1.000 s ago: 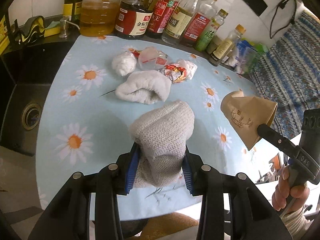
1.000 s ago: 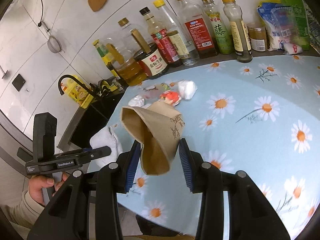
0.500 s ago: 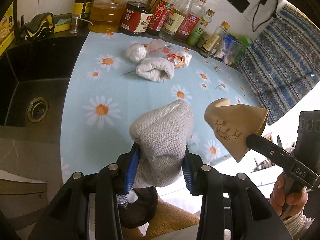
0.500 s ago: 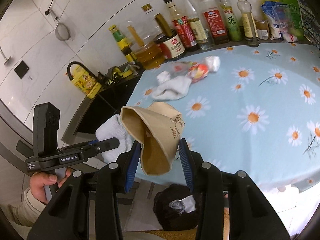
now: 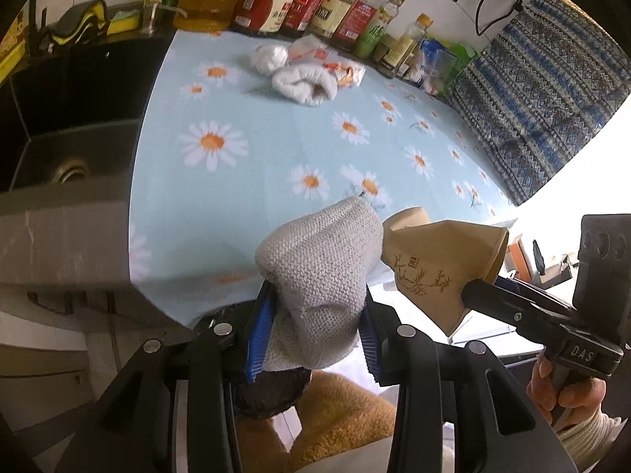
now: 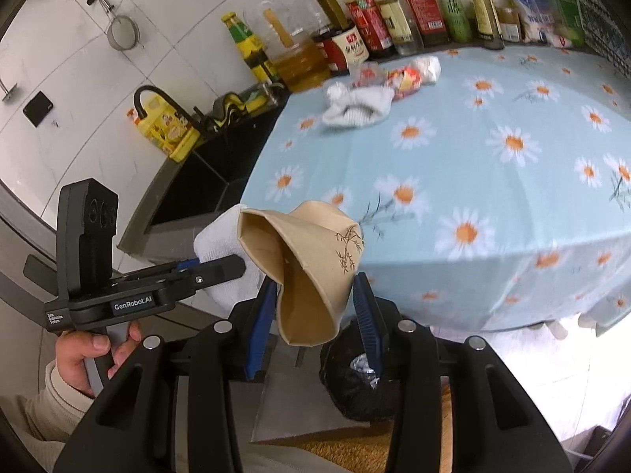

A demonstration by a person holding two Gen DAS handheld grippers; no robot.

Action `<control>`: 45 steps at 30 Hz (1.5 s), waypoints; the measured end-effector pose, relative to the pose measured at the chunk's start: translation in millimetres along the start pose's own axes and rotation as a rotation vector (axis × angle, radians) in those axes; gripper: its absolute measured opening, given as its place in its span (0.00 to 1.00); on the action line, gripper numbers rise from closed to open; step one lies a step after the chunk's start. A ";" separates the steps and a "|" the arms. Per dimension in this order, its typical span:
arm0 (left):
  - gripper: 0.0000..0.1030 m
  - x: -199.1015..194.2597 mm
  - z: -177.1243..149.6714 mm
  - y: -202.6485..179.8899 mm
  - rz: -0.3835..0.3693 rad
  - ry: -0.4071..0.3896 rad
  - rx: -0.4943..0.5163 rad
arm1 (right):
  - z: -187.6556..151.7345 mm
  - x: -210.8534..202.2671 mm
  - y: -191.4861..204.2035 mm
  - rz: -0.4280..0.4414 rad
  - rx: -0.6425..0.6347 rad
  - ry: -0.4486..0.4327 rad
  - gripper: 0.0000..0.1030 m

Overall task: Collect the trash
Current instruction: 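Carry the sock and the brown cup down toward the black trash bin, then open the left tool over the bin while the right tool releases the brown cup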

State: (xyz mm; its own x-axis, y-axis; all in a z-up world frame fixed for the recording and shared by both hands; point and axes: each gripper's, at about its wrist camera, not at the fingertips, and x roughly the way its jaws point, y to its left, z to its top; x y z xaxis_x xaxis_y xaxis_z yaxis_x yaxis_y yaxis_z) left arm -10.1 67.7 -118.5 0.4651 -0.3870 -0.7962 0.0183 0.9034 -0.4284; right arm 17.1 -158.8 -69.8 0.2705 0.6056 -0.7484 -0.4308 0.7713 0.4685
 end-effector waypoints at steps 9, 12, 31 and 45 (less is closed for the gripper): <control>0.36 14.1 -30.1 16.6 0.005 0.055 -0.052 | -31.0 24.3 0.7 -0.022 0.004 0.089 0.40; 0.36 21.3 -39.4 20.8 0.005 0.083 -0.070 | -39.0 36.2 -6.2 -0.026 0.022 0.124 0.40; 0.36 100.5 -88.7 61.0 0.050 0.302 -0.143 | -85.6 106.3 -49.1 -0.082 0.111 0.327 0.41; 0.56 124.3 -85.5 70.7 0.023 0.357 -0.156 | -83.0 130.1 -61.6 -0.066 0.152 0.347 0.51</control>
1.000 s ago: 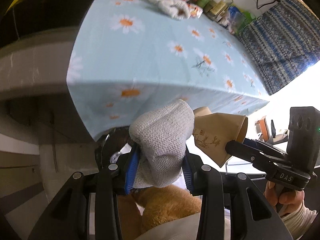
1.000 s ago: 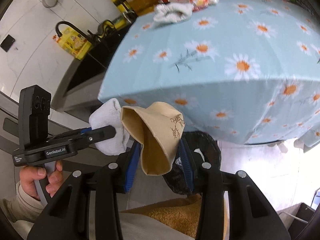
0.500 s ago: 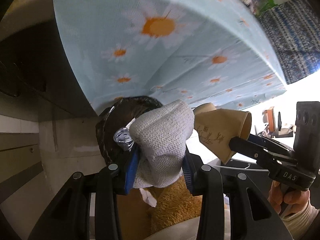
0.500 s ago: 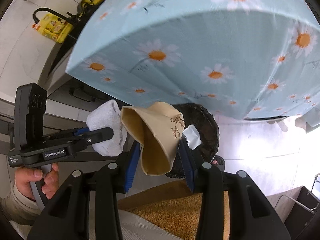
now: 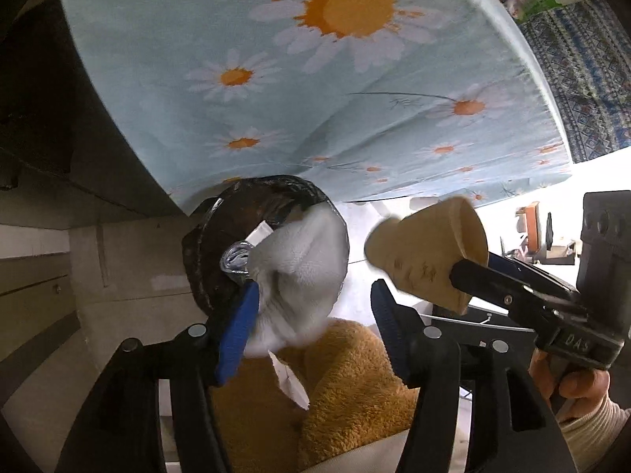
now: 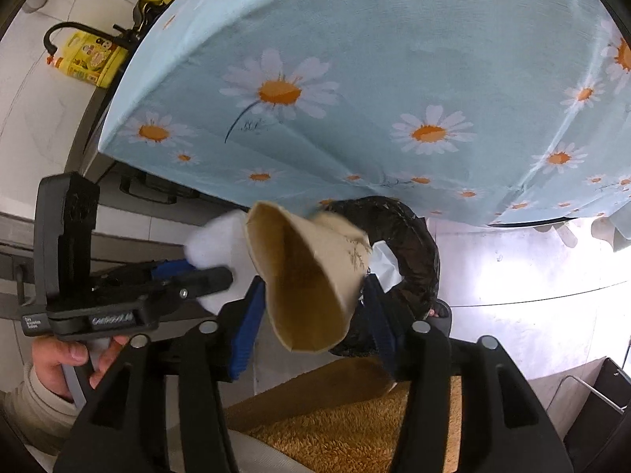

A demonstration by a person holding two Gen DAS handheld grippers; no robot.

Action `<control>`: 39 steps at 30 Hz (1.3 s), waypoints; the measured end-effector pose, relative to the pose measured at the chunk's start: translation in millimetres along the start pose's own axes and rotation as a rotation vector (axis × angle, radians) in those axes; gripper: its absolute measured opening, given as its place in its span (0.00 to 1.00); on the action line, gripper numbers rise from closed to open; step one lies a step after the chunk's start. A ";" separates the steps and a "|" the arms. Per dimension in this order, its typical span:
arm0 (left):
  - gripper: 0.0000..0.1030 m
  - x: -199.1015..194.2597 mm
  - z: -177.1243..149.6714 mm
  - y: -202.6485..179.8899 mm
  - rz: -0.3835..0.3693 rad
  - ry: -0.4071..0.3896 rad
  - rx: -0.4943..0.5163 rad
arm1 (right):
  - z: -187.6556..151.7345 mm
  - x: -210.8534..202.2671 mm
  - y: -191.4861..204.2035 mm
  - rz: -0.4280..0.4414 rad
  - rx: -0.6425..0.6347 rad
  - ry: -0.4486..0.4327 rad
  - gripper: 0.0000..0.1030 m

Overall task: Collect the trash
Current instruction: 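Open the left tool over the bin while the right tool releases the brown cup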

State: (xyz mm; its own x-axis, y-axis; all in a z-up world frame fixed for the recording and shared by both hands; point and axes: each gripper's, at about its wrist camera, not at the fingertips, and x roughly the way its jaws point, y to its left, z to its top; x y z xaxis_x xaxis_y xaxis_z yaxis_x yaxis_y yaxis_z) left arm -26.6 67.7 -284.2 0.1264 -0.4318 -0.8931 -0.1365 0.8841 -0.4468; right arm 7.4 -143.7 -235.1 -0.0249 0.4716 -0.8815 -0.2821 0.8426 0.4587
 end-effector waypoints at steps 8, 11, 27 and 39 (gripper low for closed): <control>0.56 -8.2 0.0 1.4 0.002 -0.005 -0.009 | 6.5 -11.9 -4.1 0.004 0.026 -0.032 0.51; 0.56 -12.2 0.4 1.3 0.002 -0.011 -0.007 | 7.6 -14.7 -2.2 0.008 0.025 -0.039 0.51; 0.56 -49.5 2.5 -7.2 -0.016 -0.079 0.017 | 3.2 -38.5 19.4 0.013 0.000 -0.078 0.63; 0.56 -97.7 2.8 -27.4 -0.031 -0.173 0.090 | 7.0 -87.0 46.6 0.002 -0.040 -0.195 0.66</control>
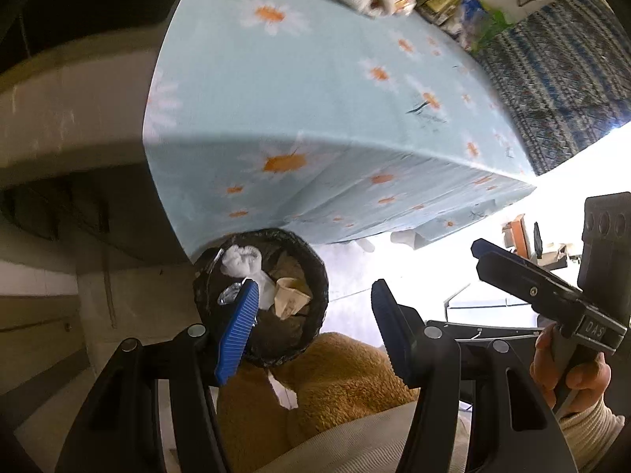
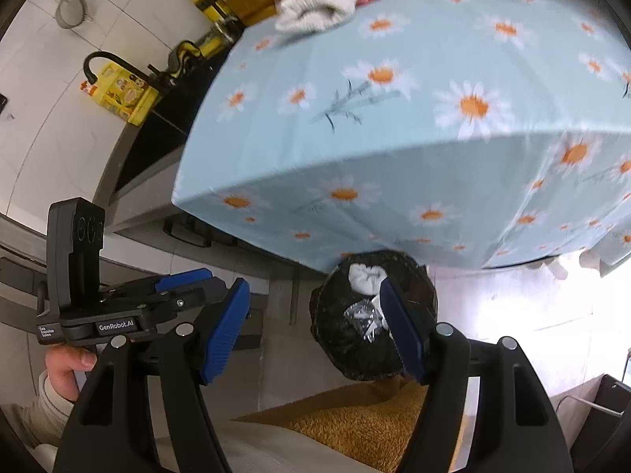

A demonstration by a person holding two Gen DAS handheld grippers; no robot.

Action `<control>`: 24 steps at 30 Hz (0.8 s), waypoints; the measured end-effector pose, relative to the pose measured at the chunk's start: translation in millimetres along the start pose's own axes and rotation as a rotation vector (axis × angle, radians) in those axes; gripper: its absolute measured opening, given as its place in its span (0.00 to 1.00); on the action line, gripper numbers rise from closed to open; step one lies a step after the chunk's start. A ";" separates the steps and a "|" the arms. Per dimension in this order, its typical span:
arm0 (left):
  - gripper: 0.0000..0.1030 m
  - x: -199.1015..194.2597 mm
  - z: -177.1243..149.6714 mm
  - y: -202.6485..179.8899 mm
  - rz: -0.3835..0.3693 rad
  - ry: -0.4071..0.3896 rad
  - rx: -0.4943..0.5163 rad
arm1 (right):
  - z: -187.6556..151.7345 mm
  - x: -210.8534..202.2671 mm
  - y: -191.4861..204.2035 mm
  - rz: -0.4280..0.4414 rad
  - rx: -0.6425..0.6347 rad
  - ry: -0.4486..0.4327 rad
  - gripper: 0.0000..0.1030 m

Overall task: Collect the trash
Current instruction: 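Open the left tool over the bin while the right tool releases the brown cup, then raise both open tools back up over the tablecloth trash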

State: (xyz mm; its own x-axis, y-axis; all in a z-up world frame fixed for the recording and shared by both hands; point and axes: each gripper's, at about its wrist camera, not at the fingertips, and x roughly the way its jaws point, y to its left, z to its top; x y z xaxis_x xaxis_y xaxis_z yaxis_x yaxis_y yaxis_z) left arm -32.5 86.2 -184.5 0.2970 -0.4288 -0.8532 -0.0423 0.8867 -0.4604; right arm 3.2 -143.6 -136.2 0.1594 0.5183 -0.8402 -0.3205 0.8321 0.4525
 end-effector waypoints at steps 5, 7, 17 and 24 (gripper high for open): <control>0.56 -18.4 8.9 -14.0 -0.005 -0.046 0.045 | 7.5 -21.4 7.4 0.000 -0.013 -0.069 0.66; 0.56 -27.5 14.1 -21.0 -0.012 -0.070 0.059 | 11.8 -29.3 8.6 0.001 -0.017 -0.093 0.66; 0.56 -50.3 39.5 -45.4 -0.011 -0.153 0.100 | 42.0 -68.2 12.7 -0.021 -0.068 -0.212 0.78; 0.66 -58.2 60.9 -51.6 0.016 -0.212 0.079 | 79.2 -82.7 14.4 -0.021 -0.134 -0.255 0.82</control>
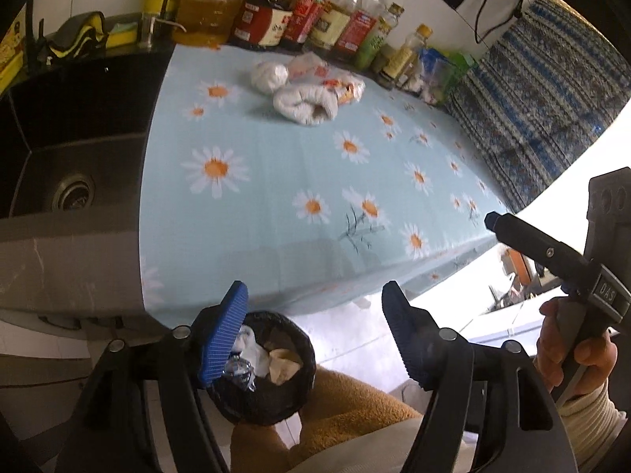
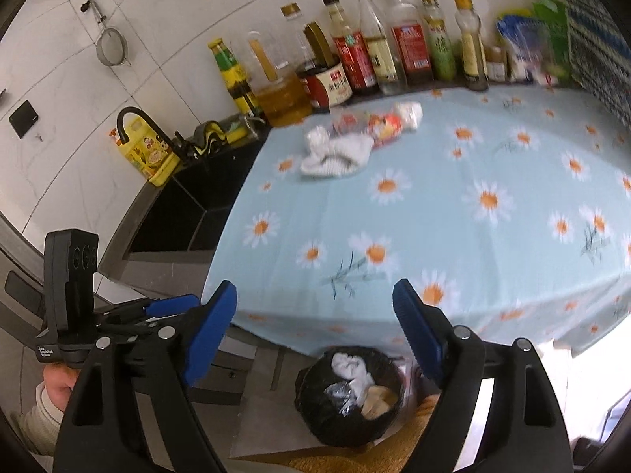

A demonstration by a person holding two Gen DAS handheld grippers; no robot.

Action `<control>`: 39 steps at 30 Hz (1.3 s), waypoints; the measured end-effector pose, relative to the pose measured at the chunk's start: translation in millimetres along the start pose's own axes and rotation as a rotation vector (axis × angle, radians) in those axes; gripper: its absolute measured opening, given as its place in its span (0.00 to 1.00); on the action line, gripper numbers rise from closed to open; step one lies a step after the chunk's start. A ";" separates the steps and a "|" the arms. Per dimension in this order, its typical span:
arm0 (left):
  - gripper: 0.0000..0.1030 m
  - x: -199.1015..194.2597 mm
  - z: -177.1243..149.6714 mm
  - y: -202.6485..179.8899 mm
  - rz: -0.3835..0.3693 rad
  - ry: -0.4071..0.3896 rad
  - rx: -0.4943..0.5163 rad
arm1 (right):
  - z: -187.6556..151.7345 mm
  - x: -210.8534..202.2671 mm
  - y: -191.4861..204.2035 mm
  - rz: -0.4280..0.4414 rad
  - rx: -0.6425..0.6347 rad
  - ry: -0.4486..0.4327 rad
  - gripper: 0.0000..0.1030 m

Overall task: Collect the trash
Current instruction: 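Raise both open tools back up over the tablecloth trash, then grasp the clear cartoon-printed plastic bag with the right tool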

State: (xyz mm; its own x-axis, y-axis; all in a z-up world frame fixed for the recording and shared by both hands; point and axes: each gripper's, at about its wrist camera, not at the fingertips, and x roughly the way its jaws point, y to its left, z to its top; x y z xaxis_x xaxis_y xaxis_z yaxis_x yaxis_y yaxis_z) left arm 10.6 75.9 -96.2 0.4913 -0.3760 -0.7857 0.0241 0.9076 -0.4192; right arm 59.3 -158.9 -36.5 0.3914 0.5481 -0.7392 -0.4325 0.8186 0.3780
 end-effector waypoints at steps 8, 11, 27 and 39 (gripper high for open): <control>0.75 10.4 36.0 -2.7 0.060 -0.047 -0.072 | 62.3 20.4 -20.8 0.036 -0.080 -0.012 0.87; 0.81 18.5 47.9 -2.5 0.093 -0.050 -0.106 | 89.0 32.0 -27.4 0.057 -0.121 -0.010 0.88; 0.93 52.9 85.9 -2.5 0.270 -0.071 -0.297 | 193.5 146.5 -49.7 0.148 -0.307 0.123 0.92; 0.93 64.7 88.2 1.9 0.368 -0.057 -0.406 | 225.2 236.2 -59.3 0.122 -0.376 0.249 0.92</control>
State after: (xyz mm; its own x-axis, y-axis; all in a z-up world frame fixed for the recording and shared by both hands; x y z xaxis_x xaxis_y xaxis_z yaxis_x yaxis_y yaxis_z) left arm 119.2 69.8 -107.7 0.4503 -0.0269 -0.8925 -0.4901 0.8281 -0.2722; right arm 360.2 -39.3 -107.9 0.1327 0.5413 -0.8303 -0.7458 0.6063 0.2761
